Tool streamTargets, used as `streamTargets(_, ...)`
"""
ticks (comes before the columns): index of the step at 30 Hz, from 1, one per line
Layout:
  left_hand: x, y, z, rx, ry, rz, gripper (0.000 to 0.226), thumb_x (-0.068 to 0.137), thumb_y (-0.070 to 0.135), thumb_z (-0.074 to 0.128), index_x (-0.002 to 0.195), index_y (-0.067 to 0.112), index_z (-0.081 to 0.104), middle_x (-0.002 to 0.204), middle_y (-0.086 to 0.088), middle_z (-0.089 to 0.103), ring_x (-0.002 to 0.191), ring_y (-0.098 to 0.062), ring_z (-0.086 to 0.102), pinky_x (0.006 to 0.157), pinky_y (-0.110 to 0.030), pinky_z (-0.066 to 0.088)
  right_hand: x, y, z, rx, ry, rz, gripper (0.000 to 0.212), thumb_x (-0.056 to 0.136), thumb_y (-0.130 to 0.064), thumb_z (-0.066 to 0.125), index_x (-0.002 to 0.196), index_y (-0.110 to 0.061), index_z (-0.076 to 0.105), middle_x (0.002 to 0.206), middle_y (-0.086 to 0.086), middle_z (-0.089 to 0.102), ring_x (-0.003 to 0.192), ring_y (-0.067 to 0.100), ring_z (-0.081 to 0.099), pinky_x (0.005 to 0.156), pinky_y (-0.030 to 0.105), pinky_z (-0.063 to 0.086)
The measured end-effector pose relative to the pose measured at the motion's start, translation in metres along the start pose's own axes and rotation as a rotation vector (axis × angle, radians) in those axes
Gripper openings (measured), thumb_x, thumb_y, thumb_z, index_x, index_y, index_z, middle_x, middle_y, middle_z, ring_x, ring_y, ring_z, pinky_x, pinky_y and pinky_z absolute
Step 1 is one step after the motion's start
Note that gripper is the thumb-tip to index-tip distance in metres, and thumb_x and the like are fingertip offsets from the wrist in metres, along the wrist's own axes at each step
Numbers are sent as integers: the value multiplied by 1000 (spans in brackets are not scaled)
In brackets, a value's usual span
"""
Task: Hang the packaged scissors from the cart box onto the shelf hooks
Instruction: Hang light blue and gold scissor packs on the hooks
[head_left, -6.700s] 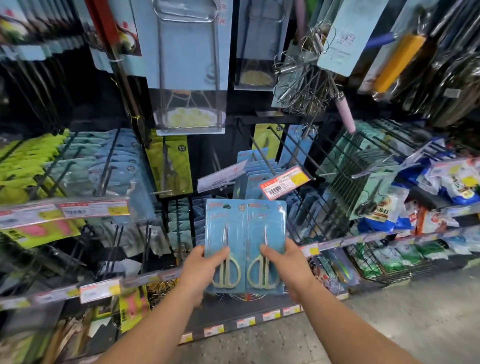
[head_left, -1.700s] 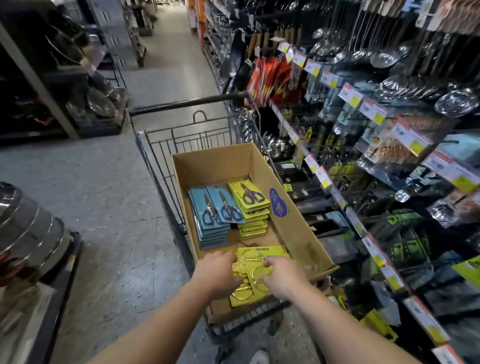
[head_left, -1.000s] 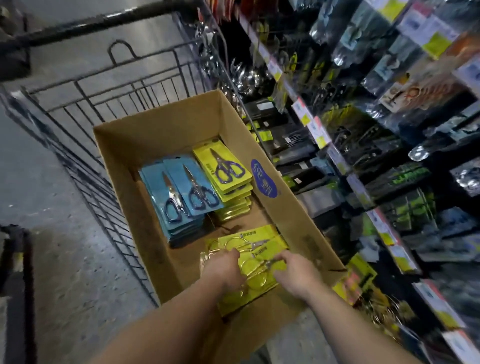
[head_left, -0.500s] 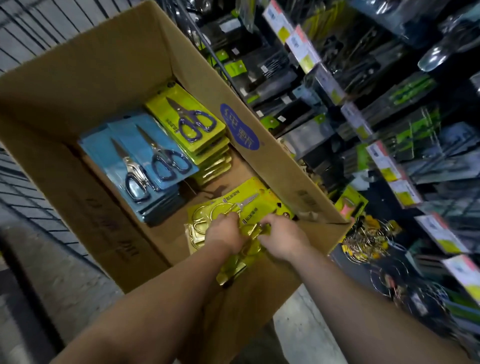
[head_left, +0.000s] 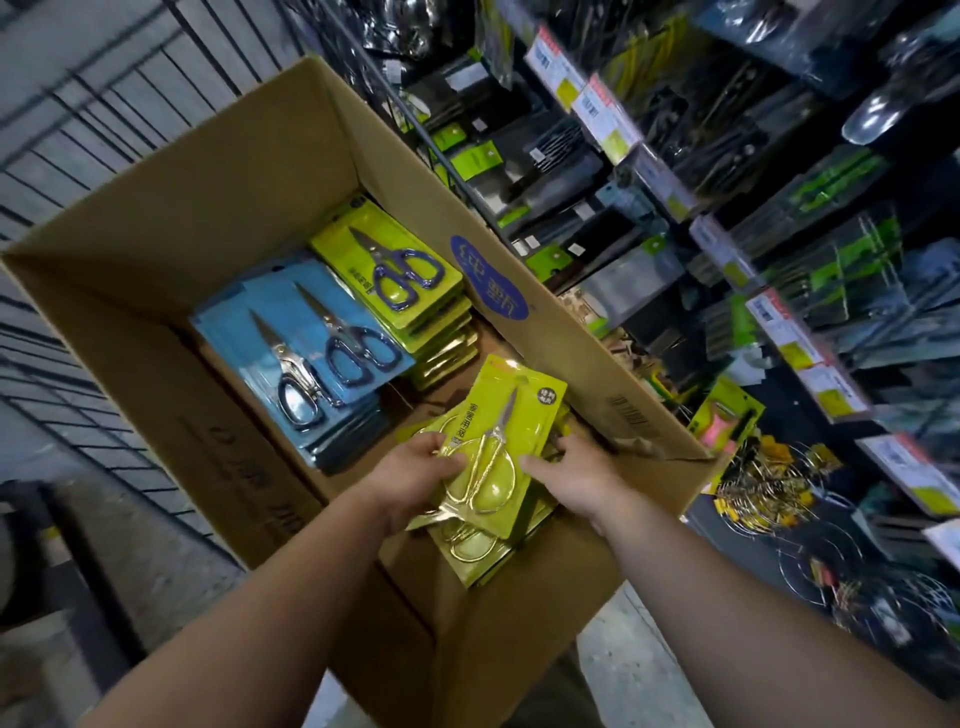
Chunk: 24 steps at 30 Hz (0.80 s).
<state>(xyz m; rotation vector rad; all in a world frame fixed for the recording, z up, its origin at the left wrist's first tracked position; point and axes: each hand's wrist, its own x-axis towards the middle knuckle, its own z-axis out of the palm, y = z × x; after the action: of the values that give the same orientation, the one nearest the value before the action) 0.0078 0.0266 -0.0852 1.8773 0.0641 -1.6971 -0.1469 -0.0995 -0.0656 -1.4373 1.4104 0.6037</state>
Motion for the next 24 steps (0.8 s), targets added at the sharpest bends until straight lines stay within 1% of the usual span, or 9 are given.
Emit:
streamTargets(2,1,1,3,5,-63,-12,21,90,19,70,109,20,62,109,-10,72,99,-31,70,97,-49,53,-1,-3,5,364,-89,70,26,92,-31,66,112,-17,60,122,7,65,103,22,63,96,42,52)
streamTargets(4,4,1,9,69,-84,-14,12,93,16,66,104,19,63,106,-9,73,98,-30,71,90,-44,56,2,-4,7,522,-105,80,2,95,-17,62,97,-17,60,118,12,67,103,27,66,93,45,54)
streamTargets(7,15,0,11,167,-12,38,31,88,30,72,109,9,64,98,-4,71,88,-21,66,73,-29,51,8,0,9,513,-63,59,12,95,-7,58,91,-18,60,112,15,68,102,32,68,90,52,55)
streamTargets(9,24,5,9,153,129,127,35,86,35,74,109,10,65,101,-5,68,87,-18,61,71,-26,48,12,6,10,370,14,34,14,92,-8,57,100,-18,63,110,10,69,100,30,67,89,46,56)
streamTargets(10,31,7,8,170,203,171,38,86,35,74,113,11,64,107,-5,66,91,-17,61,74,-26,50,15,9,10,276,48,25,19,90,-9,57,106,-16,65,109,7,69,99,27,66,87,40,56)
streamTargets(12,45,13,6,425,313,250,50,84,39,74,127,19,58,122,-3,61,106,-21,61,90,-36,52,19,12,9,123,91,27,27,90,-9,53,115,-13,64,109,6,68,97,27,64,81,33,54)
streamTargets(15,65,16,9,761,323,258,67,78,46,75,136,27,48,131,-6,57,119,-29,55,100,-48,48,23,13,10,9,131,36,31,90,-6,50,119,-12,61,113,11,66,101,34,63,85,38,55)
streamTargets(19,75,11,20,1009,322,166,82,77,55,74,141,22,36,140,-12,47,131,-33,43,108,-49,39,28,16,14,-36,148,76,36,90,-6,53,125,-14,57,122,12,63,106,35,62,91,41,53)
streamTargets(24,68,7,24,1037,403,188,87,79,47,75,148,17,31,141,-14,43,130,-33,40,109,-43,34,30,16,14,-23,117,67,30,90,-10,53,118,-13,61,122,10,62,101,33,62,85,38,54)
